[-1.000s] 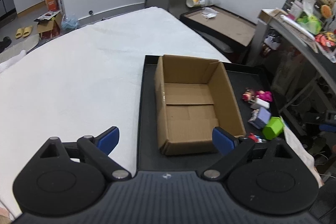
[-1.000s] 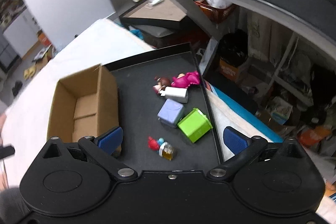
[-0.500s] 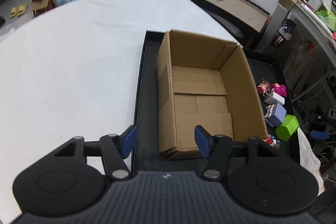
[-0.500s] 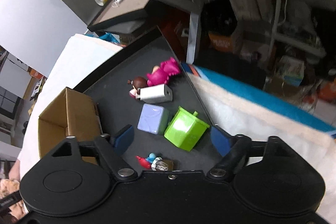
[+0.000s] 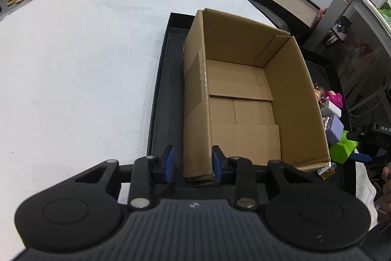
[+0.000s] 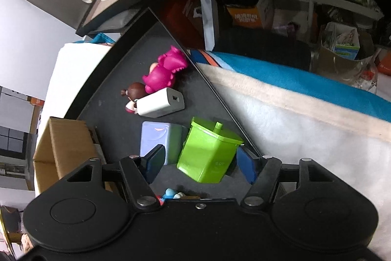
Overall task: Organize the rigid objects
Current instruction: 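Grasp the box wall with the left tool while the right tool grasps the green block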
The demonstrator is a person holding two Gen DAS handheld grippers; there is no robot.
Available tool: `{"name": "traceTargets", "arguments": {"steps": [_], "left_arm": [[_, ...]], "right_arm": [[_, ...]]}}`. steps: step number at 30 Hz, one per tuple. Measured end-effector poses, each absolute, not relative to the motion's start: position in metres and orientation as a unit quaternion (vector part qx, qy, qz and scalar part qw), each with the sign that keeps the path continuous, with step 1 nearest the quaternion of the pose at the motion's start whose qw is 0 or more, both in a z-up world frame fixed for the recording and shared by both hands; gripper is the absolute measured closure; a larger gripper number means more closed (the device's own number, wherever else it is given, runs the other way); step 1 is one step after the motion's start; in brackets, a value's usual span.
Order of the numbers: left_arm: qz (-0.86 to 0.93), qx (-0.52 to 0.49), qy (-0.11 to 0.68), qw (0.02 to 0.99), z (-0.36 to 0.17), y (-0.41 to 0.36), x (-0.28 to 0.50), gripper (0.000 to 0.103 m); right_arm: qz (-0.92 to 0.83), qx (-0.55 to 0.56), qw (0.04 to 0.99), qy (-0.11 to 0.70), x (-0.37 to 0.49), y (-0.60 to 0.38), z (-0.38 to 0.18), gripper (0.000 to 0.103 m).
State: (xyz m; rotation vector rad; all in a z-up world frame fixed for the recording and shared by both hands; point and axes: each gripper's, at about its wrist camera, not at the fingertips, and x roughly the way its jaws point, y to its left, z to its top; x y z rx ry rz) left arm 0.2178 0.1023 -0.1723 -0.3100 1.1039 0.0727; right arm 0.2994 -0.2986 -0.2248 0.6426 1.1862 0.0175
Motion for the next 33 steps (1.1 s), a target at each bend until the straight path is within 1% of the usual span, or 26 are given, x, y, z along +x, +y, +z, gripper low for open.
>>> {"name": "traceTargets", "arguments": {"steps": [2,3,4,7,8,9,21,33], "left_arm": [[0.035,-0.149,0.525,0.837,-0.175,0.102,0.219,0.075],[0.034,-0.150,0.525,0.837,-0.175,0.102,0.219,0.076],[0.034,-0.150,0.524,0.838,-0.175,0.102,0.219,0.077],[0.047,-0.149,0.514,0.843,-0.175,0.103,0.217,0.085],[0.051,-0.152,0.513,0.844,-0.175,0.104,0.217,0.089],[0.054,-0.158,0.510,0.844,-0.174,0.106,0.217,0.091],[0.064,-0.173,0.500,0.846,-0.171,0.112,0.211,0.090],[0.051,-0.189,0.494,0.847,-0.173,0.119,0.209,0.089]], "right_arm": [[0.000,0.298,0.780,0.551,0.305,-0.300,-0.231,0.040],[-0.002,0.302,0.778,0.551,0.307,-0.300,-0.234,0.044],[-0.005,0.305,0.775,0.553,0.308,-0.301,-0.236,0.051],[-0.007,0.300,0.778,0.552,0.308,-0.299,-0.237,0.053],[-0.008,0.293,0.781,0.552,0.307,-0.297,-0.236,0.053],[-0.008,0.285,0.784,0.551,0.305,-0.296,-0.235,0.053],[0.023,0.248,0.796,0.551,0.286,-0.284,-0.210,0.053],[0.053,0.196,0.825,0.528,0.281,-0.253,-0.173,0.053]]}}
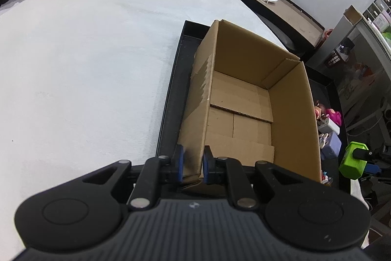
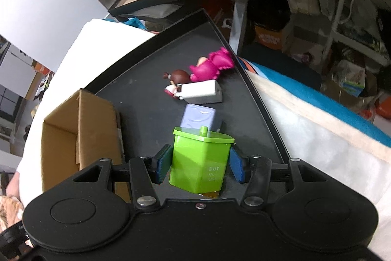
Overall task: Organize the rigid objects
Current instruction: 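Grasp the box wall with the left tool while the right tool grasps the green block, then carry the lime-green block into the box and release it with the right tool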
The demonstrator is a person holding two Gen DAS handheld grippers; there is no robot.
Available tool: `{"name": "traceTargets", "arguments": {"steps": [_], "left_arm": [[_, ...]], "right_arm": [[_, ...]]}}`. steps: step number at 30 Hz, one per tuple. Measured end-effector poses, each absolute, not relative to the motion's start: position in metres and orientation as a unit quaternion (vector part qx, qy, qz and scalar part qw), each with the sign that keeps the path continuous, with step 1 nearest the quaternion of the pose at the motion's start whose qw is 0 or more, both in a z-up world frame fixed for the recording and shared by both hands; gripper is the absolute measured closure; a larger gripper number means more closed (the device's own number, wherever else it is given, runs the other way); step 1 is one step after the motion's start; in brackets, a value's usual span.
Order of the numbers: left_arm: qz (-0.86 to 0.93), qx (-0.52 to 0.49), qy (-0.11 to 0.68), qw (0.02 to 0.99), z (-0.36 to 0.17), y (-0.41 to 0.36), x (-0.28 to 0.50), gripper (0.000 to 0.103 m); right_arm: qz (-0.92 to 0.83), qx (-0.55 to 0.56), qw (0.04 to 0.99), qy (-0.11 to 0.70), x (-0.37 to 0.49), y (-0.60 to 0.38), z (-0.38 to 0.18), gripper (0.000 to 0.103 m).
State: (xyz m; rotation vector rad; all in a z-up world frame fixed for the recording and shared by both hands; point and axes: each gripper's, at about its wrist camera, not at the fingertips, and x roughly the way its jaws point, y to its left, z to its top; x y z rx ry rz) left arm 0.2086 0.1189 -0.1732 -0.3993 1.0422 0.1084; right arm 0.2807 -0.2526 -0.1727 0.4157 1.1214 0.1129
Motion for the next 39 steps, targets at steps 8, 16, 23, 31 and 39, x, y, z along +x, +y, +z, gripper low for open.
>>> {"name": "traceTargets", "arguments": {"steps": [8,16,23,31,39], "left_arm": [[0.044,-0.192,0.493,0.848,-0.175,0.120,0.207,0.089],[0.031,-0.206,0.487,0.848,-0.178,0.127,0.204,0.088],[0.025,-0.215,0.474,0.853,-0.180,0.135,0.199,0.088],[0.010,-0.216,0.468,0.857,-0.182,0.138,0.199,0.088],[0.002,-0.214,0.458,0.863,-0.183,0.139,0.194,0.087]], "right_arm": [[0.058,0.169,0.839,0.514,0.280,-0.228,-0.151,0.053],[0.058,0.139,0.855,0.496,0.277,-0.200,-0.127,0.053],[0.075,0.122,0.866,0.478,0.276,-0.167,-0.108,0.053],[0.108,0.107,0.873,0.464,0.279,-0.128,-0.094,0.053],[0.130,0.090,0.869,0.468,0.281,-0.092,-0.092,0.053]]}}
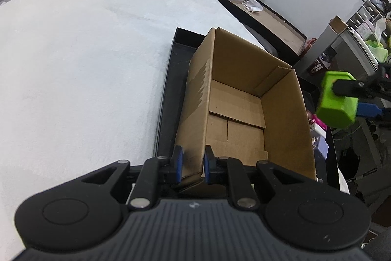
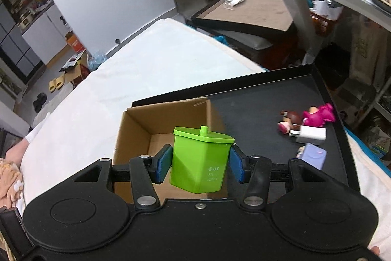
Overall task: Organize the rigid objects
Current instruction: 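Carry the lime-green block into the box and release it with the right tool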
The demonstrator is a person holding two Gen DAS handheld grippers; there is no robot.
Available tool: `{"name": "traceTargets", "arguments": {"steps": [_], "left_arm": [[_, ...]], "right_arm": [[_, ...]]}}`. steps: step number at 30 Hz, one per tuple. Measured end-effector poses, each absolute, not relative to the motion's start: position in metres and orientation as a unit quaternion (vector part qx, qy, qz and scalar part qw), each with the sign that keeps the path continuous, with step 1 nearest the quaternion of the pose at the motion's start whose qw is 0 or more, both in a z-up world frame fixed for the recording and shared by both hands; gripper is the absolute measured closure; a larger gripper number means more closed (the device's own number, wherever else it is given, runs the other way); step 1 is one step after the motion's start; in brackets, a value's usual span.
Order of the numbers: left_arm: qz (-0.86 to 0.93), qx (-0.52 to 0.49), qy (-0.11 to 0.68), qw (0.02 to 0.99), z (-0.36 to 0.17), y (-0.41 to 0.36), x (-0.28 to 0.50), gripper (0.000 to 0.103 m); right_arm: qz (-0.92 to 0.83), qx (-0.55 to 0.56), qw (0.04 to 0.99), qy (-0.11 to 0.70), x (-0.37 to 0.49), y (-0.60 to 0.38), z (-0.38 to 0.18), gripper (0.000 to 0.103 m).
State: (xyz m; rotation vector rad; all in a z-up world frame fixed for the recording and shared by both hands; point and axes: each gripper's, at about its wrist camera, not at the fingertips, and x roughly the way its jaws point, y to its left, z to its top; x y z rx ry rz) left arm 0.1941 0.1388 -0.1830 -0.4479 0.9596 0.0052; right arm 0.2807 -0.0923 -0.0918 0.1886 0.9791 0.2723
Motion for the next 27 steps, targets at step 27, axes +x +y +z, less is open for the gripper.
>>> {"name": "traceTargets", "arguments": {"steps": [27], "left_arm": [[0.000,-0.222,0.458,0.861,-0.185,0.140,0.194,0.087]], "right_arm": [[0.156,-0.004,0.850,0.503,0.309,0.008,-0.128,0.053]]}}
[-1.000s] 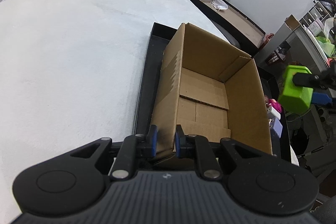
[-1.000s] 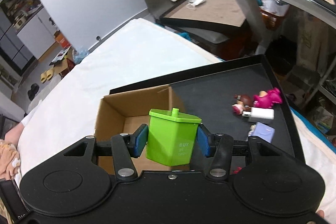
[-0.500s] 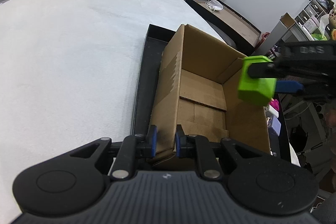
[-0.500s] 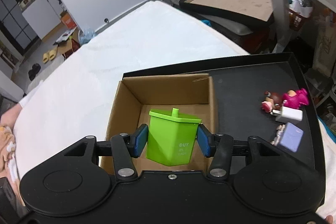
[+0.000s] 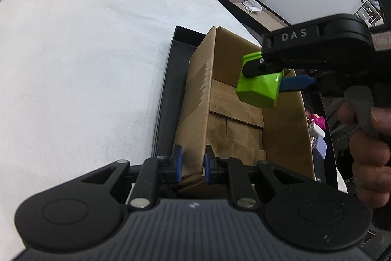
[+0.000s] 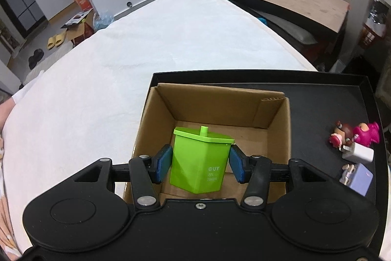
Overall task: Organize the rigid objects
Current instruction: 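Carry the lime-green block into the box and release it with the right tool, then move the right tool back over the red figure with honey jar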
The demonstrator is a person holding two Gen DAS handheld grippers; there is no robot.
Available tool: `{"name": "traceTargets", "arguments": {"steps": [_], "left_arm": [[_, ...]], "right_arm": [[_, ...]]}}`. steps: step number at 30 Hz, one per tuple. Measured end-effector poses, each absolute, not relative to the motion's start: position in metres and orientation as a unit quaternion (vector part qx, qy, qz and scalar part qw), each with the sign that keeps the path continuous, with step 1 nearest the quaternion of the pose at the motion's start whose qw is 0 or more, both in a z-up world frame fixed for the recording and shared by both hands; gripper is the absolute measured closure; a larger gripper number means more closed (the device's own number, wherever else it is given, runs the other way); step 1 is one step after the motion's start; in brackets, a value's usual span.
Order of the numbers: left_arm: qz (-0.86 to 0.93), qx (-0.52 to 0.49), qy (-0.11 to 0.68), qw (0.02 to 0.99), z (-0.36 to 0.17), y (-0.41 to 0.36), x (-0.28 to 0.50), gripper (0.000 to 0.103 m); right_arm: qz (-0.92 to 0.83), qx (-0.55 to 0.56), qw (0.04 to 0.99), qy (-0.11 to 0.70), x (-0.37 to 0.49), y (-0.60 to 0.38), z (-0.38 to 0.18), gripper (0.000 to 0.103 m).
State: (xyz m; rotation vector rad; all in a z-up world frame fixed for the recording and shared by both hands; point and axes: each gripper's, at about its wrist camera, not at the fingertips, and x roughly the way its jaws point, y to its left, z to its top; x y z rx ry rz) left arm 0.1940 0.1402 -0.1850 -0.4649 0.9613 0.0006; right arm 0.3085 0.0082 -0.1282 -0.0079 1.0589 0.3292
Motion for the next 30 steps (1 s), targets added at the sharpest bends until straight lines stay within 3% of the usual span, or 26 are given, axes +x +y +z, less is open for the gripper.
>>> {"name": "traceTargets", "arguments": {"steps": [12,30], "left_arm": [[0.003,-0.222,0.458,0.861,-0.186,0.139,0.195,0.087],[0.019,-0.224,0.463,0.858,-0.184,0.136,0.196,0.087]], "right_arm": [[0.188,-0.060,0.858,0.474,0.301,0.008,-0.114,0.033],[0.241,-0.136,0.853,0.442,0.280,-0.034,-0.076,0.021]]}}
